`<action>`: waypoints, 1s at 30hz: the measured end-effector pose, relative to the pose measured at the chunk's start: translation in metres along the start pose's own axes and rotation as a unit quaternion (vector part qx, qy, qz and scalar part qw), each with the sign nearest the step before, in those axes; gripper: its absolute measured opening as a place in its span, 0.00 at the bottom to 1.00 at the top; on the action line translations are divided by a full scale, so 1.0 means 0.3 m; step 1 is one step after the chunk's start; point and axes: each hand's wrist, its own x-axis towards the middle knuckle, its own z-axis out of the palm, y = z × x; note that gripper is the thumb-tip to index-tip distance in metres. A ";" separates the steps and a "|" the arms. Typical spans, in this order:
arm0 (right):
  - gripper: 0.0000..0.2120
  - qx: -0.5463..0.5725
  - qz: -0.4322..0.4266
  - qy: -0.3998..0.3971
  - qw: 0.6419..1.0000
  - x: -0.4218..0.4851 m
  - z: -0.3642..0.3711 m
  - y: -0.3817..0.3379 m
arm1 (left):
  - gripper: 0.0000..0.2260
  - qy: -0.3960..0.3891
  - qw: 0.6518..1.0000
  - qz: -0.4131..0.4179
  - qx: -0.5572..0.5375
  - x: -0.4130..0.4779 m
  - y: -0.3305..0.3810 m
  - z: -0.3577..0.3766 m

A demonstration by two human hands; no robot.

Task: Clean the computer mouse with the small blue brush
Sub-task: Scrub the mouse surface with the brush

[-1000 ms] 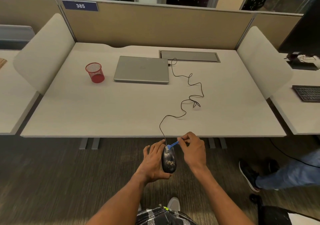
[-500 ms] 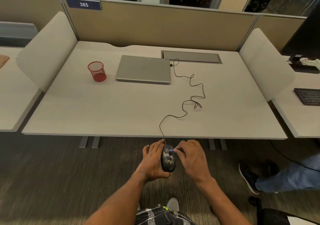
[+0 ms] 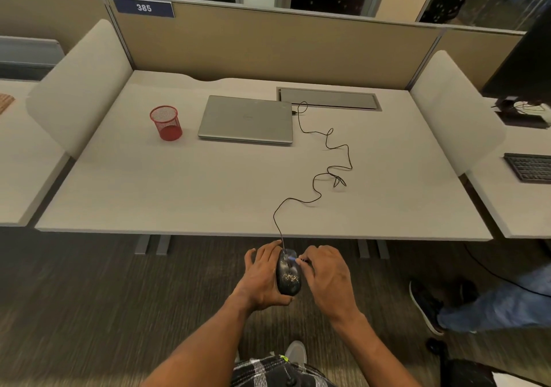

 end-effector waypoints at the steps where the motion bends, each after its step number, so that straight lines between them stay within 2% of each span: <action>1: 0.05 -0.006 -0.008 -0.016 1.000 -0.004 0.006 -0.002 | 0.54 -0.001 1.000 0.000 0.002 0.001 -0.001 -0.001; 8: 0.04 0.103 0.079 -0.007 0.992 0.003 0.004 -0.019 | 0.55 -0.004 1.000 -0.004 -0.005 0.002 -0.005 0.000; 10: 0.04 0.097 0.094 0.000 0.991 0.011 0.017 -0.011 | 0.55 -0.004 1.000 0.000 -0.003 0.005 0.000 -0.001; 14: 0.05 0.026 0.063 0.071 0.995 0.037 0.020 0.002 | 0.55 0.000 1.000 0.010 0.002 0.010 0.009 0.004; 17: 0.06 -0.037 -0.030 0.041 0.998 0.047 0.003 -0.024 | 0.55 -0.004 1.000 0.012 0.010 0.013 0.006 0.007; 19: 0.07 -0.054 -0.060 0.015 0.997 0.041 0.005 -0.034 | 0.56 -0.013 1.000 0.006 0.011 0.014 0.005 0.008; 23: 0.05 0.071 0.053 0.006 0.996 0.039 0.016 -0.016 | 0.56 -0.018 1.000 -0.004 0.008 0.010 -0.004 0.005; 25: 0.04 0.066 0.084 0.032 0.994 0.055 0.016 0.008 | 0.56 -0.011 1.000 0.000 0.012 0.008 -0.004 0.002; 28: 0.05 0.024 0.069 0.053 0.996 0.071 0.005 0.021 | 0.56 -0.005 1.000 0.005 0.011 0.008 -0.001 0.001; 30: 0.07 0.024 0.044 0.025 0.998 0.065 0.004 0.014 | 0.56 -0.007 1.000 0.004 0.010 0.010 -0.002 0.003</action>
